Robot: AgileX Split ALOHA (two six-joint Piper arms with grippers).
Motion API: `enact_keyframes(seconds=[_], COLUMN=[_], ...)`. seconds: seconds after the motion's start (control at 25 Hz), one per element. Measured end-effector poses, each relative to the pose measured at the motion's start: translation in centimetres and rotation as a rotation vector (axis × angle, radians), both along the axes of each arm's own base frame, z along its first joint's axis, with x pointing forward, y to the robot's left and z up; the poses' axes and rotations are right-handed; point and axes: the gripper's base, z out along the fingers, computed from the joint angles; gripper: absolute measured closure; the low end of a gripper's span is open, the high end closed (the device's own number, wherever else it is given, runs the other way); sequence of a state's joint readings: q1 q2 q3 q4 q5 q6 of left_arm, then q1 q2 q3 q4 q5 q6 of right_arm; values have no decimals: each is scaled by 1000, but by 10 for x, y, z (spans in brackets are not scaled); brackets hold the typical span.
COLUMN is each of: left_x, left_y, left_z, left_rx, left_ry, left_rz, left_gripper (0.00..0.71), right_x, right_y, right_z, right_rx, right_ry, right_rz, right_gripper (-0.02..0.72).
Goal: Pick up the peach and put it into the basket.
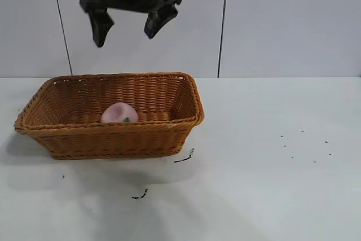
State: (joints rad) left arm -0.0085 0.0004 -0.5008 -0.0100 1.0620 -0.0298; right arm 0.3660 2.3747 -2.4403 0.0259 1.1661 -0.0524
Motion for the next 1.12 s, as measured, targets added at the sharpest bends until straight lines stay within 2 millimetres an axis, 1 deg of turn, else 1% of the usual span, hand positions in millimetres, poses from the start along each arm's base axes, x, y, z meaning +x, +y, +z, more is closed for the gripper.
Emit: enact_keyframes(seconds=[0.08,0.12,0.32,0.4,0.48,0.6,0.68,0.76,0.8,0.84,0.96,1.04,1.12], left_x=[0,0,0,0,0,0,0,0,0,0,0,0,0], left_y=[0,0,0,0,0,0,0,0,0,0,0,0,0], left_z=[0,0,0,0,0,0,0,0,0,0,0,0,0], left_rx=[0,0,0,0,0,0,0,0,0,0,0,0,0], left_ry=[0,0,0,0,0,0,0,0,0,0,0,0,0], left_rz=[0,0,0,0,0,0,0,0,0,0,0,0,0], left_gripper=[17,17,17,17,17,17,17,17,17,17,17,17,17], right_x=[11,16,29,31,30,24,17,6,1,-7,-34,-60,-90], right_y=[-36,-58,-136,-162,-180,-195,-196,-196,-196,-196,-195,-195,-194], right_z=[-1,-1,-2,-1,4,17,23,33,35,44,56,74,87], right_rx=[-8,-13,-13,-14,-13,-9,-11,-7,-9,-8,-13,-12,-13], right_ry=[17,29,42,41,32,15,23,28,41,34,64,60,63], right_rz=[-72,-117,-269,-319,-354,-383,-386,-385,-385,-385,-385,-385,-385], right_gripper=[8,8,8,8,8,8,8,8,8,8,8,8,8])
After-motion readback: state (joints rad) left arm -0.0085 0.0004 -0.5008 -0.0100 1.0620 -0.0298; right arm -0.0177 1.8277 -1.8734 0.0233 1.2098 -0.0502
